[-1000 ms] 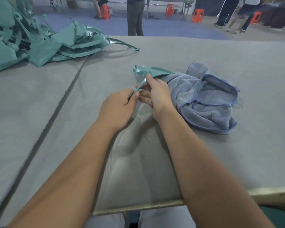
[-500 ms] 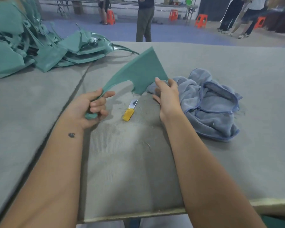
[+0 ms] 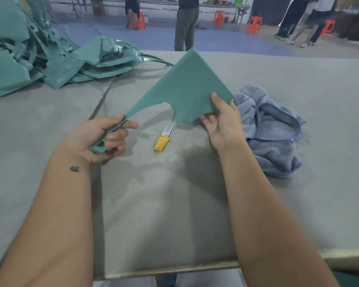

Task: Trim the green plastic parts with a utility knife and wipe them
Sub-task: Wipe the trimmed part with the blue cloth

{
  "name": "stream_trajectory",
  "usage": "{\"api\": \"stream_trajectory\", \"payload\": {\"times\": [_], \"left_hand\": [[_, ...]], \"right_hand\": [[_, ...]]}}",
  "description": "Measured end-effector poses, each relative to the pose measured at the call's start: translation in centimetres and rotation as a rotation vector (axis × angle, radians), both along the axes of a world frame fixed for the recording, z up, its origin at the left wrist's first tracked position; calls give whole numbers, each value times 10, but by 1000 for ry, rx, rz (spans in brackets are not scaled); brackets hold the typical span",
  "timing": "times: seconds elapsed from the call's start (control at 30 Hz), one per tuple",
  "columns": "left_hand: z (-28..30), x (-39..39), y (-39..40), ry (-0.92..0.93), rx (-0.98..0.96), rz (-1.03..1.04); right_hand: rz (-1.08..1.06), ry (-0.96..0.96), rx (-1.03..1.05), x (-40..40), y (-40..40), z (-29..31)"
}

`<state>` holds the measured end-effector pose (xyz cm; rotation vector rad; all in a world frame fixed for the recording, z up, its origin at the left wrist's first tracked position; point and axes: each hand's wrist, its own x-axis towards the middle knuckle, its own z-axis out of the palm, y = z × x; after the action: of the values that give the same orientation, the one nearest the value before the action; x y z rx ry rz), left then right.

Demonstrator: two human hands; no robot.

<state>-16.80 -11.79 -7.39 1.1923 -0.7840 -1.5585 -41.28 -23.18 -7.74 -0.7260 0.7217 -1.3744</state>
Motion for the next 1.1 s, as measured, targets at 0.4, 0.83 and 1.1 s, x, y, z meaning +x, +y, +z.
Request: {"api": "stream_trajectory", "payload": {"times": [0.4, 0.83, 1.1], "left_hand": [[4, -50, -17, -179, -240, 65], [-8, -37, -29, 72, -225, 727], [-14, -51, -27, -162, -281, 507]], "right_hand": [[225, 224, -33, 6, 16, 1], [395, -40, 150, 15, 13, -6], [234, 135, 7, 15, 21, -2]]}}
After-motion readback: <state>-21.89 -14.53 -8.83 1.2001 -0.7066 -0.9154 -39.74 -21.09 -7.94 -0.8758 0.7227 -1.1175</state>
